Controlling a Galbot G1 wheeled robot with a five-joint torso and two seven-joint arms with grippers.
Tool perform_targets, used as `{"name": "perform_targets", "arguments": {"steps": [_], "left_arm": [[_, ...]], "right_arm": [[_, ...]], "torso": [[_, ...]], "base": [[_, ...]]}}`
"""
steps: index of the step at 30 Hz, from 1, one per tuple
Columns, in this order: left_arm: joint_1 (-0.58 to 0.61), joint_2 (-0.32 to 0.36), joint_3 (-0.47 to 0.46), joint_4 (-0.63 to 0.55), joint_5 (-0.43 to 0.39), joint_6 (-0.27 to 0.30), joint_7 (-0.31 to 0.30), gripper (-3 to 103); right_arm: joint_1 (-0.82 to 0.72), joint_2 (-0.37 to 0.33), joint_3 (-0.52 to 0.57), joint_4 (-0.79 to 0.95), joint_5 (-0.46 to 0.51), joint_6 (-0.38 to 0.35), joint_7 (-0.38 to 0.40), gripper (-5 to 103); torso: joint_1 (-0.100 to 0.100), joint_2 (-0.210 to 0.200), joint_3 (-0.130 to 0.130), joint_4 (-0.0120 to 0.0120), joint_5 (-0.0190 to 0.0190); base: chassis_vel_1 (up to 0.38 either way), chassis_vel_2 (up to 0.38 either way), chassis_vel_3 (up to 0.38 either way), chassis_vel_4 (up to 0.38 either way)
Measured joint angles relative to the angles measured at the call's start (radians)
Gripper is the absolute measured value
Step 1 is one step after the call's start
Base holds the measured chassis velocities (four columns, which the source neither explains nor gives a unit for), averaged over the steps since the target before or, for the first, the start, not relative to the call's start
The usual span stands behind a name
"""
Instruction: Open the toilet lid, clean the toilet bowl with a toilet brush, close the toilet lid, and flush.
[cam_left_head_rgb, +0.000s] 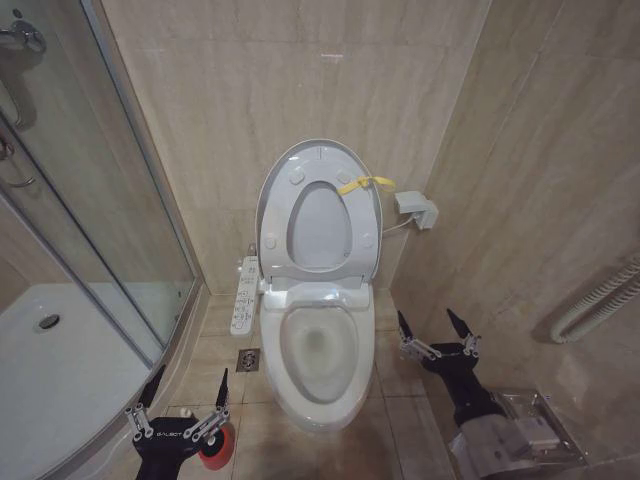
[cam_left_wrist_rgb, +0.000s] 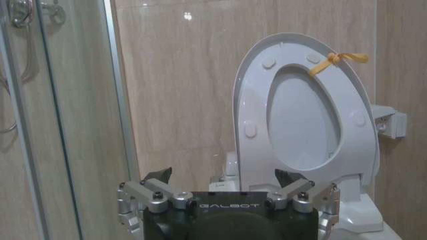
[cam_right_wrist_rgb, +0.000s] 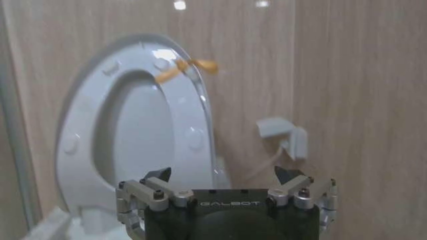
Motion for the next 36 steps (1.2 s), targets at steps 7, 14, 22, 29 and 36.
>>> {"name": "perform_targets", "arguments": {"steps": [7, 14, 22, 29, 36], "left_arm": [[0.0, 0.0, 0.0, 0.0, 0.0, 0.0, 0.0, 100], [0.0, 0.0, 0.0, 0.0, 0.0, 0.0, 0.0, 100], [0.0, 0.0, 0.0, 0.0, 0.0, 0.0, 0.0, 100], [0.0, 0.0, 0.0, 0.0, 0.0, 0.0, 0.0, 100], [0.0, 0.0, 0.0, 0.0, 0.0, 0.0, 0.0, 100]], "right_arm": [[0.035, 0.021, 0.069, 0.051, 0.084, -0.152, 0.001, 100], [0.044, 0.041, 0.021, 0.052, 0.12, -0.15, -0.004, 100], [0.184, -0.007, 0.028, -0.06, 0.151, -0.157, 0.027, 100], [0.281, -0.044, 0.029, -0.182, 0.152, -0.133, 0.043, 100], [0.423, -0.098, 0.015, -0.328, 0.151, -0.112, 0.064, 100]], "torso": [[0.0, 0.0, 0.0, -0.0002, -0.0004], [0.0, 0.0, 0.0, -0.0002, -0.0001], [0.0, 0.0, 0.0, 0.0001, 0.0], [0.0, 0.0, 0.0, -0.0001, 0.0001], [0.0, 0.0, 0.0, 0.0, 0.0002]], "base": [[0.0, 0.0, 0.0, 0.0], [0.0, 0.0, 0.0, 0.0], [0.0, 0.0, 0.0, 0.0], [0.0, 0.0, 0.0, 0.0], [0.0, 0.0, 0.0, 0.0]]}}
